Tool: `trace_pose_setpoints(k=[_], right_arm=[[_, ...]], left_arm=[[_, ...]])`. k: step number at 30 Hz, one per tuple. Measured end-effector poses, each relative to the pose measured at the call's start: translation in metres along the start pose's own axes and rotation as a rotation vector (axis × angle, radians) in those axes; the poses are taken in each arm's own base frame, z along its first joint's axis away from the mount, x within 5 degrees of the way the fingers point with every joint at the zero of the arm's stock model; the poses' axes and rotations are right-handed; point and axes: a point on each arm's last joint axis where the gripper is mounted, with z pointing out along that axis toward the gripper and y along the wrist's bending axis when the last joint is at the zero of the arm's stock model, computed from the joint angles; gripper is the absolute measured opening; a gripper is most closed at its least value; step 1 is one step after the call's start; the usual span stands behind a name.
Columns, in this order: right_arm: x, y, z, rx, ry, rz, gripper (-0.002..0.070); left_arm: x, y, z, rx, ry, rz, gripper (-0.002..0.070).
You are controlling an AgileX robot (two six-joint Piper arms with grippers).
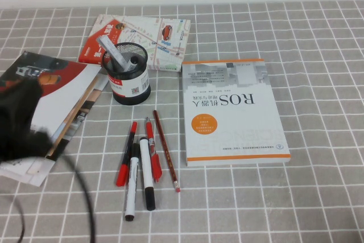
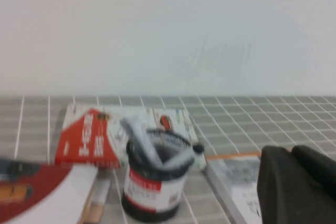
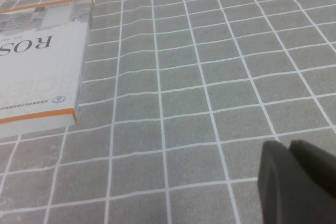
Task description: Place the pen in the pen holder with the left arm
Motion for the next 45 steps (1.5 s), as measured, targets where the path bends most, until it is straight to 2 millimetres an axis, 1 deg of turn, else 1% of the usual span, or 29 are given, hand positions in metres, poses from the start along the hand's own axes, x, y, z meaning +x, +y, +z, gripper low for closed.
trace_pose_setpoints(k=[2,4,8,12,18,20,25,31,34,37,40,45], right_arm=[[0.0,0.0,0.0,0.0,0.0,0.0,-0.0015],[0.0,0.0,0.0,0.0,0.0,0.0,-0.0015],[0.0,0.0,0.0,0.0,0.0,0.0,-0.0015],[0.0,0.0,0.0,0.0,0.0,0.0,-0.0015],[0.0,0.0,0.0,0.0,0.0,0.0,-0.0015],[0.0,0.0,0.0,0.0,0.0,0.0,-0.0015],[0.0,0.0,0.0,0.0,0.0,0.0,-0.0015],[0.0,0.0,0.0,0.0,0.0,0.0,-0.0015],[0.0,0.0,0.0,0.0,0.0,0.0,-0.0015],[0.0,0.0,0.0,0.0,0.0,0.0,-0.0015],[0.0,0.0,0.0,0.0,0.0,0.0,-0.0015],[0.0,0.0,0.0,0.0,0.0,0.0,-0.0015]], left_arm=[[0.015,0.002,-0.013,-0.005,0.014,-0.026,0.0],[0.028,0.004,-0.021,-0.009,0.033,-0.04,0.0],[0.051,0.007,-0.025,-0.022,0.1,-0.044,0.0],[0.06,0.008,-0.026,-0.03,0.135,-0.044,0.0],[0.059,0.008,-0.028,-0.027,0.126,-0.014,0.0],[0.061,0.009,-0.032,-0.025,0.111,0.013,0.0],[0.073,0.018,-0.053,-0.1,0.026,0.027,0.0],[0.1,0.029,-0.077,-0.227,-0.084,0.028,0.0],[0.113,0.032,-0.085,-0.272,-0.128,0.016,0.0],[0.116,0.032,-0.09,-0.287,-0.148,0.024,0.0],[0.123,0.031,-0.092,-0.286,-0.089,0.052,0.0],[0.143,0.032,-0.092,-0.283,0.144,0.108,-0.0001]])
